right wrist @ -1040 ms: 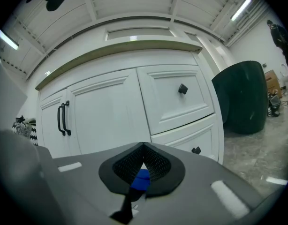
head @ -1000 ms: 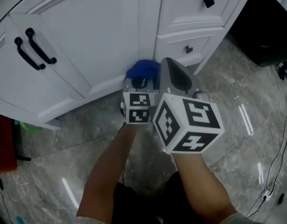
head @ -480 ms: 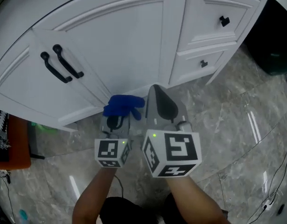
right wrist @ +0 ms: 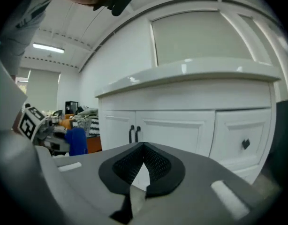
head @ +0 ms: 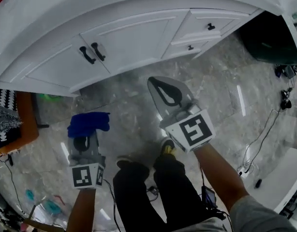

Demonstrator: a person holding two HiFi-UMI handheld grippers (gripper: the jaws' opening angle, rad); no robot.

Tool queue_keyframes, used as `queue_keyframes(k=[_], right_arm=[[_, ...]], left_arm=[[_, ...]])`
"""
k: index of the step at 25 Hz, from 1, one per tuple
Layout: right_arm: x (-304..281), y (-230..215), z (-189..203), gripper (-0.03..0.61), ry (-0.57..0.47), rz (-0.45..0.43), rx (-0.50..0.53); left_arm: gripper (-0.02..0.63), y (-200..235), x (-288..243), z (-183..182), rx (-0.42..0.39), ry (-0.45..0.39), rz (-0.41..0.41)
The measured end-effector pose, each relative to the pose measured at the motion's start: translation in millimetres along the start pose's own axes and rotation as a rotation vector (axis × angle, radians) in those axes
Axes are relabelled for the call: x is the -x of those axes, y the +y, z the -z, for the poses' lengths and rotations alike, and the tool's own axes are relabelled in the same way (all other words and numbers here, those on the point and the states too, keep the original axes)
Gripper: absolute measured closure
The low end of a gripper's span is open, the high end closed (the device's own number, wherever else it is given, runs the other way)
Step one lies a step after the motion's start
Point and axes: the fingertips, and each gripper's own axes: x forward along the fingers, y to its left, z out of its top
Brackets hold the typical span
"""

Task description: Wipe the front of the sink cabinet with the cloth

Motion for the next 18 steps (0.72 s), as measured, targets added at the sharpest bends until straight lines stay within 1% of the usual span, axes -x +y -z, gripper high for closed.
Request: queue_keyframes(k=[2,4,7,9,11,13,16,18], right_arm=[[45,-2,-53,0.581,0.046,-0.021,0.026],[92,-7,-113,0.581,0.052,-0.011,0.037],[154,-17,-198,0.581,0.063,0.030,0.022],[188,-23,-249,0.581,0.066,0.067,0.015],[218,-27,-300,0.581,0.043,0.092,-0.001],[244,-32,-342,0.581,0.032,0.119,-0.005],[276,-36,-388,0.581,0.017,0.159,0.002],[293,-30,-408,0.581,-0.004,0.176,0.011]], left_arm=[[0.566,-1,41,-50,0.053,0.029,-0.012],[0.566,-8,77,-109,0.085,0.032,0.009],[0.566,-21,119,-196,0.081,-0.010,0.058],[0.566,-28,140,-243,0.088,-0.027,0.074],[0.566,-36,157,-281,0.099,-0.036,0.090],[0.566,-46,170,-316,0.099,-0.063,0.106],[0.566,-53,188,-361,0.122,-0.100,0.111],[0.566,-57,202,-384,0.132,-0.117,0.117]])
